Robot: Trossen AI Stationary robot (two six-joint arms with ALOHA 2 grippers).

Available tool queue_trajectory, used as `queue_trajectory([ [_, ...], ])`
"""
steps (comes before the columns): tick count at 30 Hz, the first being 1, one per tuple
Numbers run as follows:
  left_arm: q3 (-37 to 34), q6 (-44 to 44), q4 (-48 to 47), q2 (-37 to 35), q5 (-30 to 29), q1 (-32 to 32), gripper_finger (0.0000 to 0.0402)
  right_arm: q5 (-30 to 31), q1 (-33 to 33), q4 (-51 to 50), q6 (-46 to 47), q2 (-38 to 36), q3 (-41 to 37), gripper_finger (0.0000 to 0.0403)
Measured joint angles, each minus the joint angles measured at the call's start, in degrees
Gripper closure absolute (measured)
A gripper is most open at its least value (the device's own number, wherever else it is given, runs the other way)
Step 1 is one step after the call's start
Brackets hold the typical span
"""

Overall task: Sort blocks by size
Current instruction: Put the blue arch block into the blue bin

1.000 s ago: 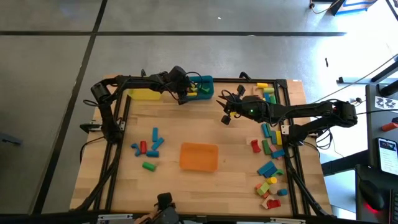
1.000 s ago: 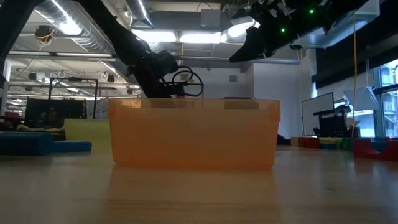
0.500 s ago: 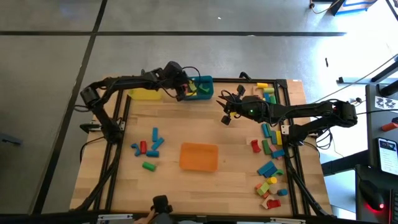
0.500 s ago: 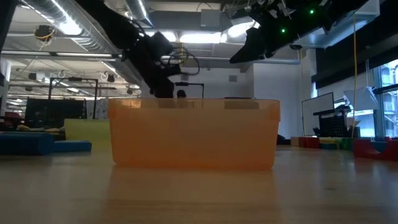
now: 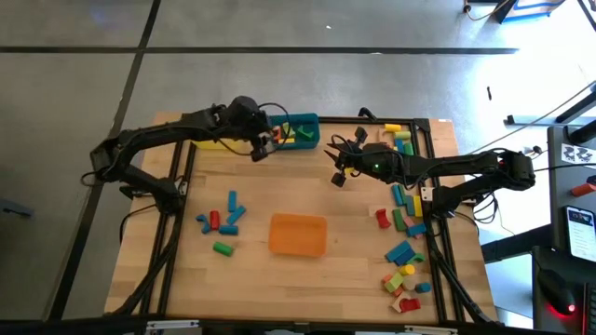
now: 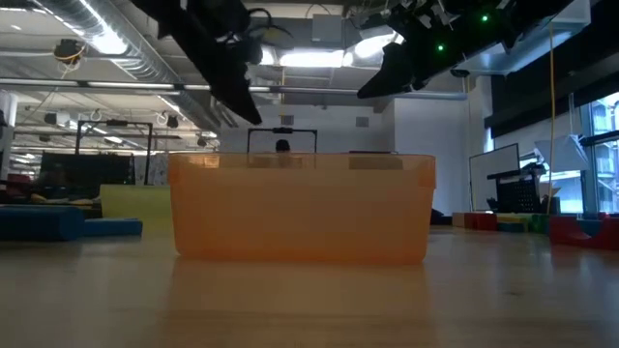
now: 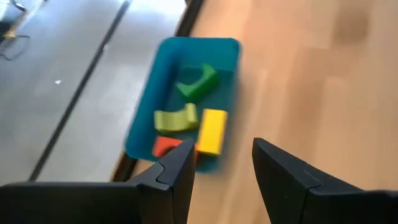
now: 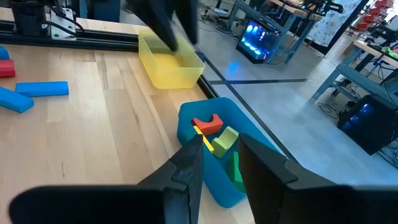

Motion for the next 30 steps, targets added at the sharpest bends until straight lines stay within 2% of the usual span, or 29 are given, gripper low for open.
queue_trajectory([
  [14, 0.00, -13.23, -26.62, -8.63, 0.00, -11.91, 0.0259, 0.01, 0.00, -0.21, 0.28, 0.00, 0.00, 0.0304],
  [27, 0.00, -29.21, -45.17, -9.14, 0.01, -24.91, 0.0259, 0.00, 0.00, -0.60, 0.43, 0.00, 0.00, 0.0304],
  [30, 0.00, -30.22, -47.04, -9.14, 0.00, -28.65, 0.0259, 0.02, 0.00, -0.61, 0.44, 0.00, 0.00, 0.0304],
])
